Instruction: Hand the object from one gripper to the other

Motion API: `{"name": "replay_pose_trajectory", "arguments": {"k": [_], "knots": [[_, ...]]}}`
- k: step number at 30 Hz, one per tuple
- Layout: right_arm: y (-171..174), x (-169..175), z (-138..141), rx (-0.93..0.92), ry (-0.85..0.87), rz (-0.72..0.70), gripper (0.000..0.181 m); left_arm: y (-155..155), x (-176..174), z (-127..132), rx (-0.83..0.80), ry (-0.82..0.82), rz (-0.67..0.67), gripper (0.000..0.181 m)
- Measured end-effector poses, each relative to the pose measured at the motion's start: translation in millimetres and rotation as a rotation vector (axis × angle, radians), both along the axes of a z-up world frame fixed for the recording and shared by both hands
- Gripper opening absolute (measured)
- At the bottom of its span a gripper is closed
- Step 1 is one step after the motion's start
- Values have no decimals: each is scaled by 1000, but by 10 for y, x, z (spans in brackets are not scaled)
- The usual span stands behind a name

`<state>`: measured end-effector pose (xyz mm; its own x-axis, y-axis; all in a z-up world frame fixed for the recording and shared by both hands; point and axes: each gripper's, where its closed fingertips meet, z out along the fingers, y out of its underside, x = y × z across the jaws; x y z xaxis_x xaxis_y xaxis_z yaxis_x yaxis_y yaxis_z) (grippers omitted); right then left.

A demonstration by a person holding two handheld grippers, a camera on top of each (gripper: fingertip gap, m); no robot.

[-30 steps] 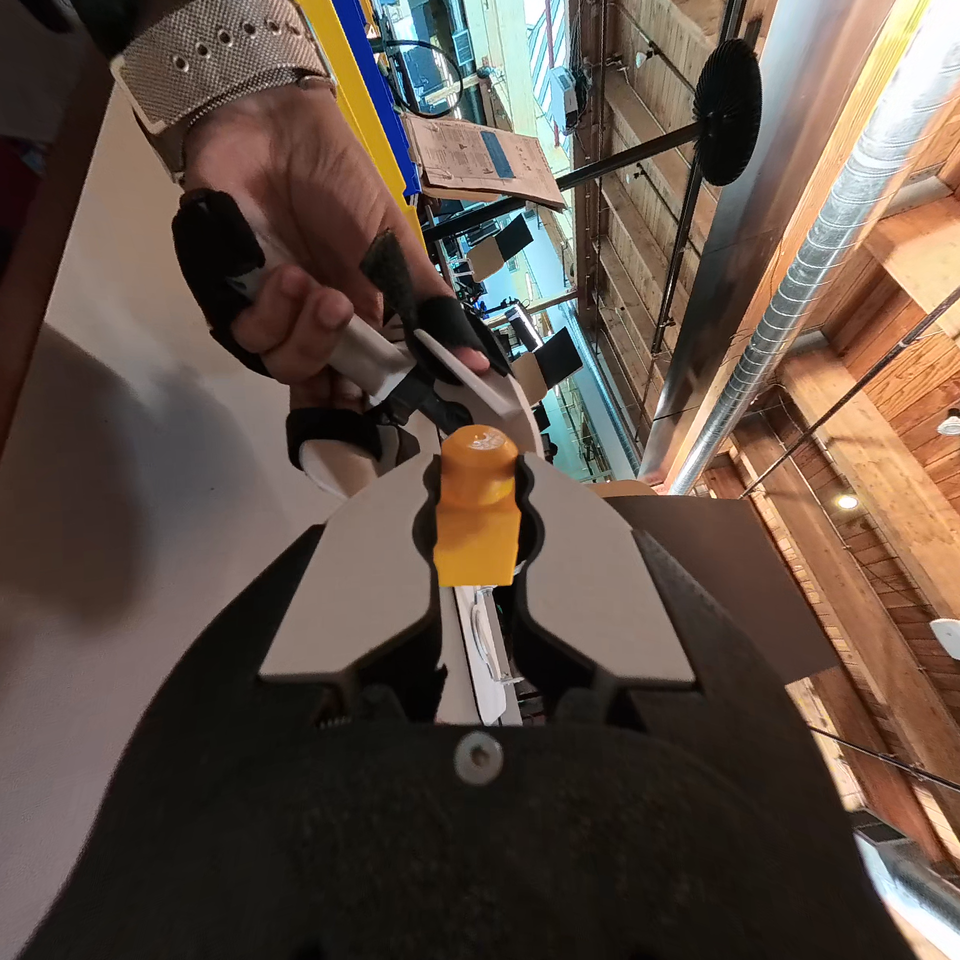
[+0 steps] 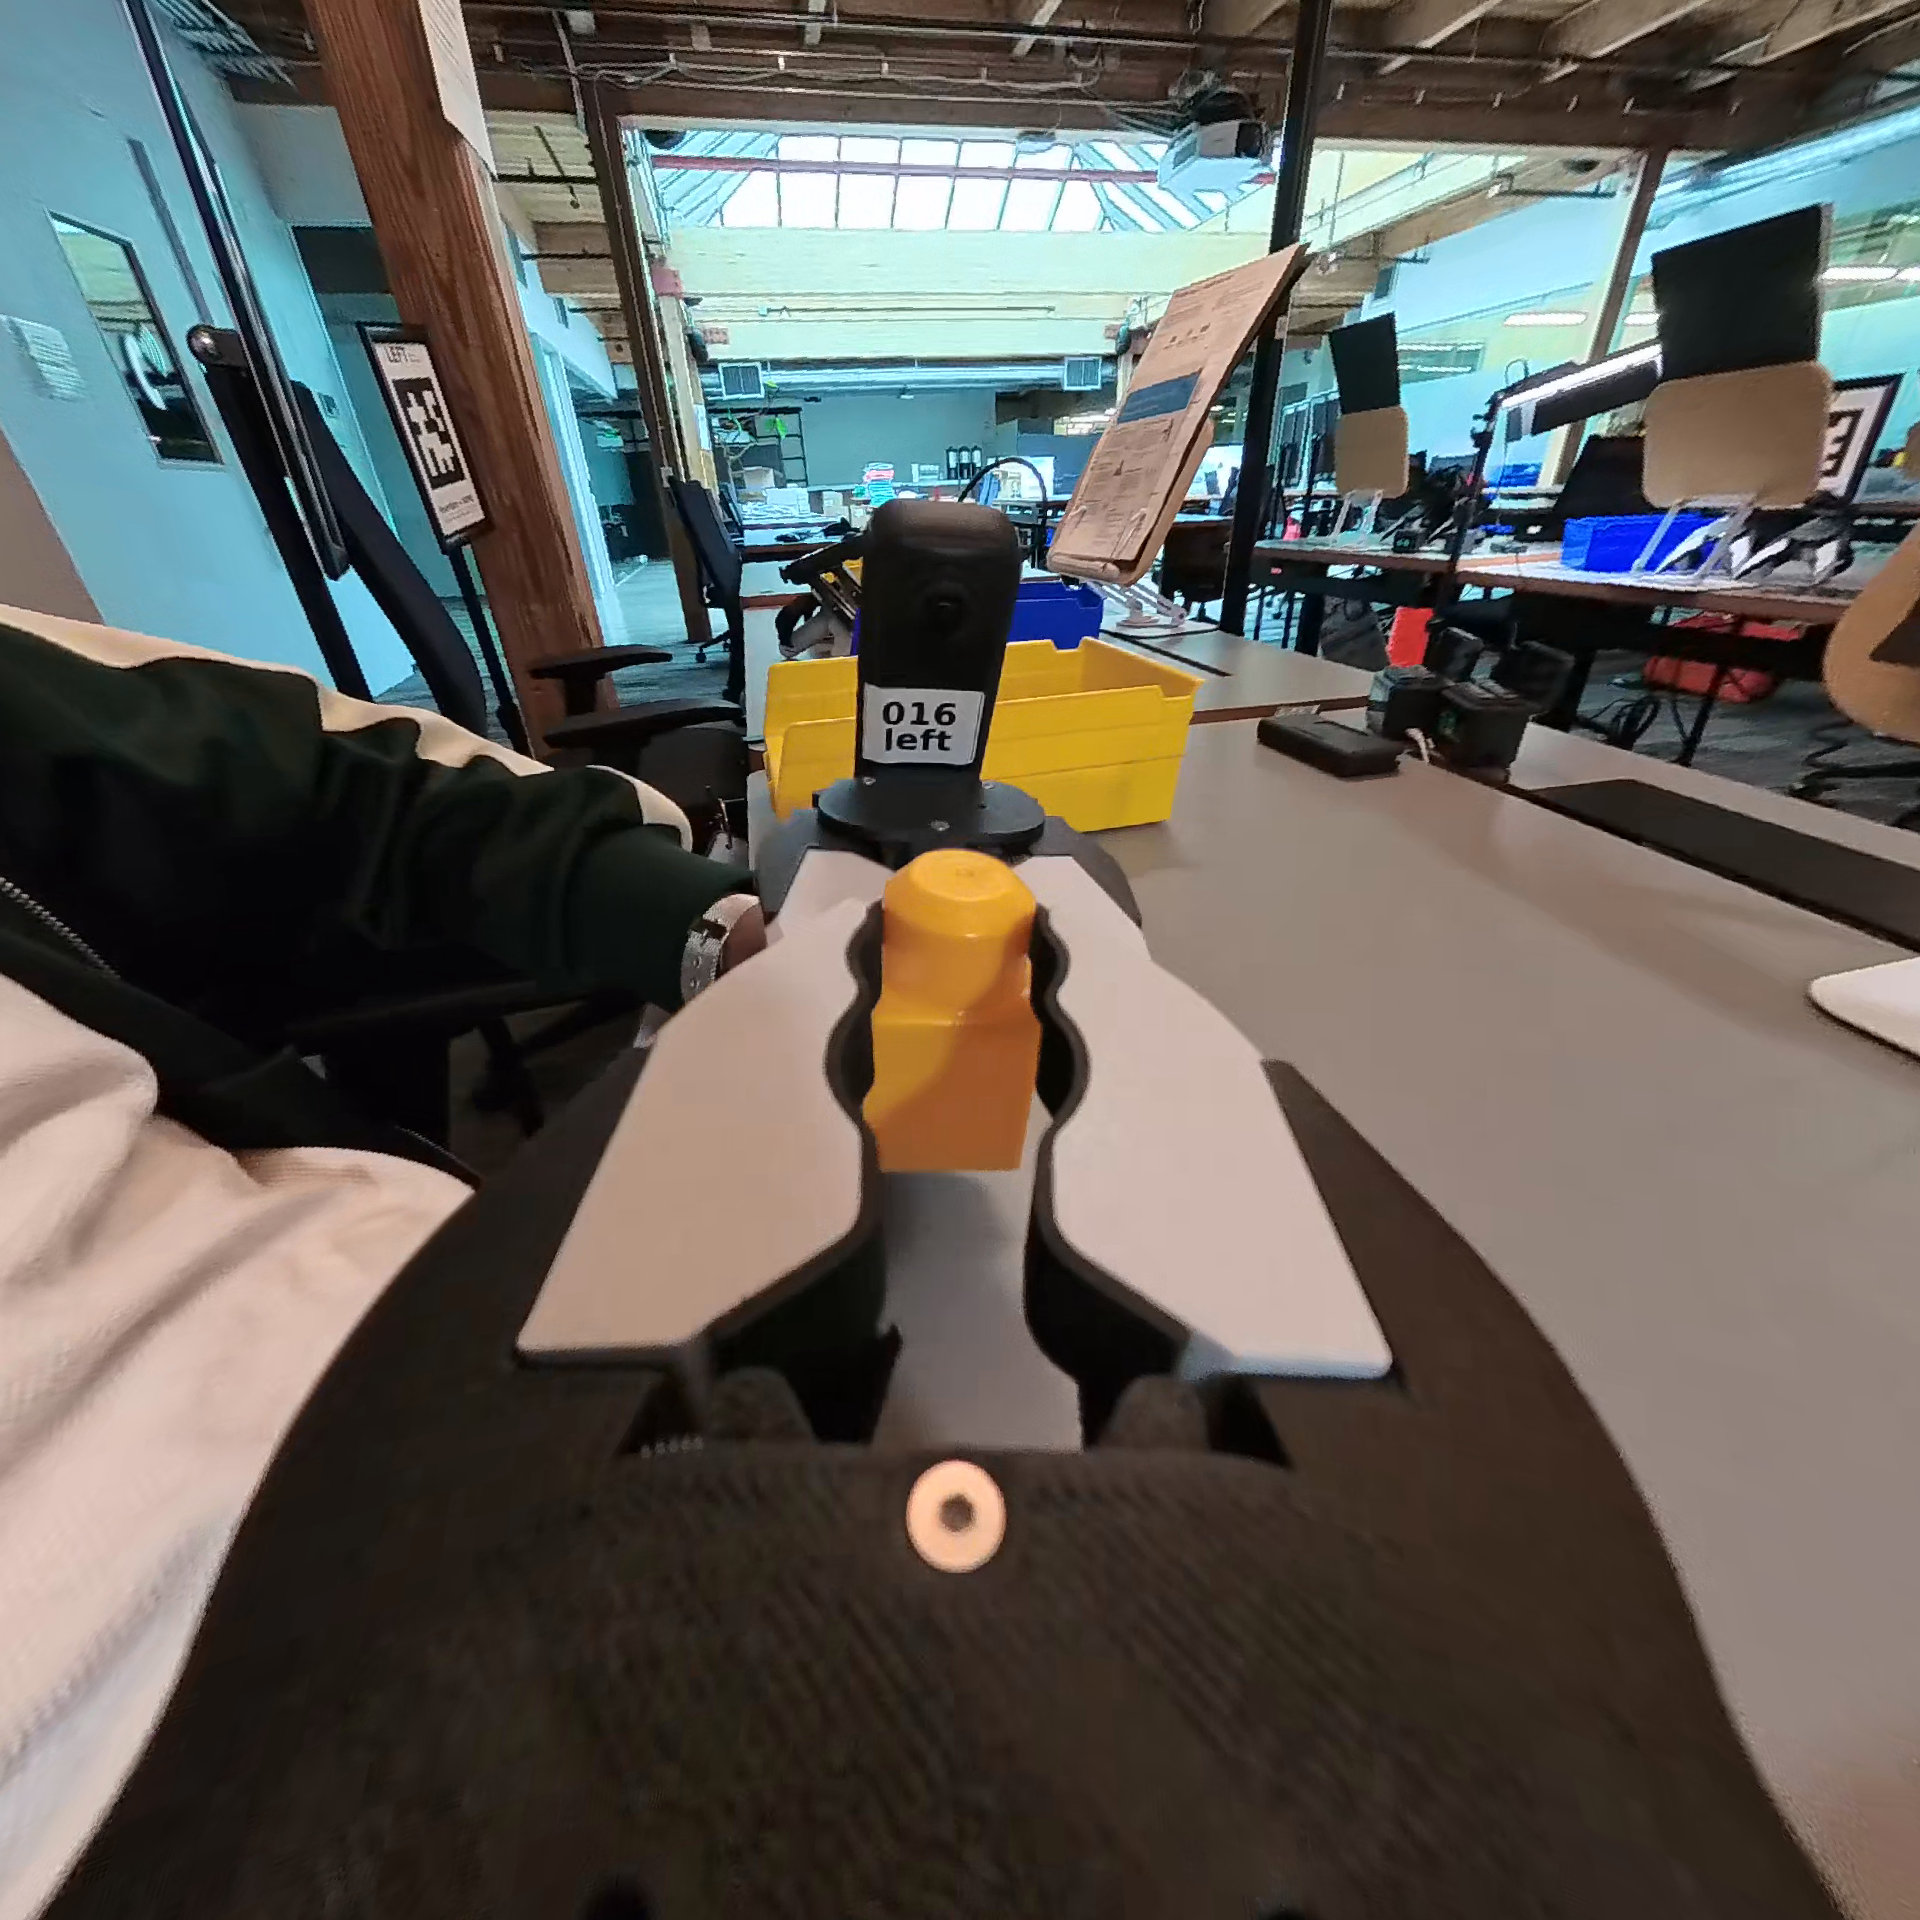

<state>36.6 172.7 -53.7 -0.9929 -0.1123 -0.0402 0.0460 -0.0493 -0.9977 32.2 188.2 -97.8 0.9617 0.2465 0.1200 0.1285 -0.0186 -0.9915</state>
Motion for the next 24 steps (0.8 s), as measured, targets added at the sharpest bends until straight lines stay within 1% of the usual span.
{"name": "replay_pose_trajectory", "arguments": {"k": [5, 6, 8, 10, 11, 13, 15, 17, 19, 22, 24], "knots": [[-6, -3, -22, 9, -8, 3, 28, 23, 26, -16, 6, -19, -24, 55], [-8, -8, -26, 10, -5, -1, 28, 32, 37, -25, 0, -17, -29, 51], [-3, -21, -20, 0, 12, -10, 28, 47, 72, -17, -1, -8, -44, 36], [-2, -27, -8, -20, 25, -12, 28, 52, 76, -3, 4, -11, -41, 35], [-8, -44, -10, -29, 38, -20, 32, 49, 73, 4, 8, -16, -40, 35], [-23, -107, -20, -41, 67, -58, 57, 30, 56, 21, 25, -26, -32, 35], [-14, -186, -15, -50, 96, -107, 68, -6, 14, 41, 41, -31, -7, 35], [11, -256, -7, -50, 109, -147, 69, -63, -69, 33, 23, -19, 60, 35], [26, -318, -41, -20, 84, -174, 61, -134, -176, -26, -53, 13, 158, 35], [18, -425, -168, 57, -3, -211, 55, -255, -338, -161, -253, 97, 329, 35], [-17, -475, -311, 123, -76, -221, 59, -296, -381, -223, -378, 168, 398, 36]]}}
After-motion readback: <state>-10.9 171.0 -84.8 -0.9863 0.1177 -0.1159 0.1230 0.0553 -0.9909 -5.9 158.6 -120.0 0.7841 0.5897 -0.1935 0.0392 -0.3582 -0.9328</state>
